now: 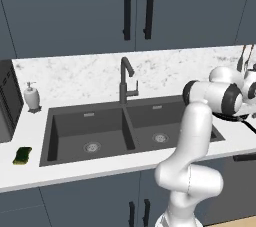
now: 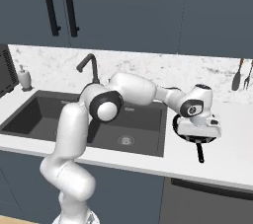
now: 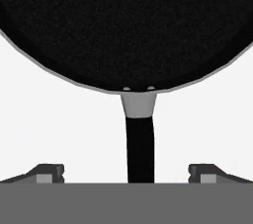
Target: Pick the pan and sponge and place them into the sink. Then turn on the water.
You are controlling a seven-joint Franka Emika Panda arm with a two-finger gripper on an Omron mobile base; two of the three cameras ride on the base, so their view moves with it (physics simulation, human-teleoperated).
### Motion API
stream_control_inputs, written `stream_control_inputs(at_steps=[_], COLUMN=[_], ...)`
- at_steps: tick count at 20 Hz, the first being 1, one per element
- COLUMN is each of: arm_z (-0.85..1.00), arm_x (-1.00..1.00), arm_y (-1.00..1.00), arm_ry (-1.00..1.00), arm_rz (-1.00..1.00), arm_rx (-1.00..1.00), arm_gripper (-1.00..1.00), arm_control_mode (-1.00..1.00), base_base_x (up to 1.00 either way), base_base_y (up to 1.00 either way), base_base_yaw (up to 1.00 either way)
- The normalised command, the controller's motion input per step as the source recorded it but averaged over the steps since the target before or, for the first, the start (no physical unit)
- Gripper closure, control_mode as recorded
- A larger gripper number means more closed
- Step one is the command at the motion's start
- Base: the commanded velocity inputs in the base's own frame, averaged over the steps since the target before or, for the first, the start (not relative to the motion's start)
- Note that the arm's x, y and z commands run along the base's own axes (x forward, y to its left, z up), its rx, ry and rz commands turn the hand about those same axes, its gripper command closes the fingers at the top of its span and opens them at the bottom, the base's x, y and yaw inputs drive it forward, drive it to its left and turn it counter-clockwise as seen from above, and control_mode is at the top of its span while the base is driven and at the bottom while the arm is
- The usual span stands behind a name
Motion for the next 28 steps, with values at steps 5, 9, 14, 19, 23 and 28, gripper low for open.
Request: stream_control_inputs(at_steps=[5,9,14,19,23,28], arm_z=[-0.22,-0.22,-0.14,-0.05,-0.14,-0.2], arm_x=[0.0,0.01,0.03,0.16,0.19,0.13], arm_y=[0.0,0.0,-0.08,-0.18,-0.03,0.0], arm_ry=[0.0,0.0,0.0,0.03,0.04,0.02], arm_rz=[0.03,0.0,0.0,0.0,0.0,0.0], arm_rx=[0.0,0.03,0.04,0.03,0.0,0.0], arm_gripper=[-1.0,-1.0,-1.0,-1.0,-1.0,1.0], arm_control_mode=[-1.0,-1.0,-1.0,-1.0,-1.0,-1.0], base_base_x=[0.0,0.0,0.0,0.0,0.0,0.0], base_base_y=[0.0,0.0,0.0,0.0,0.0,0.0], base_base_yaw=[0.0,0.0,0.0,0.0,0.0,0.0])
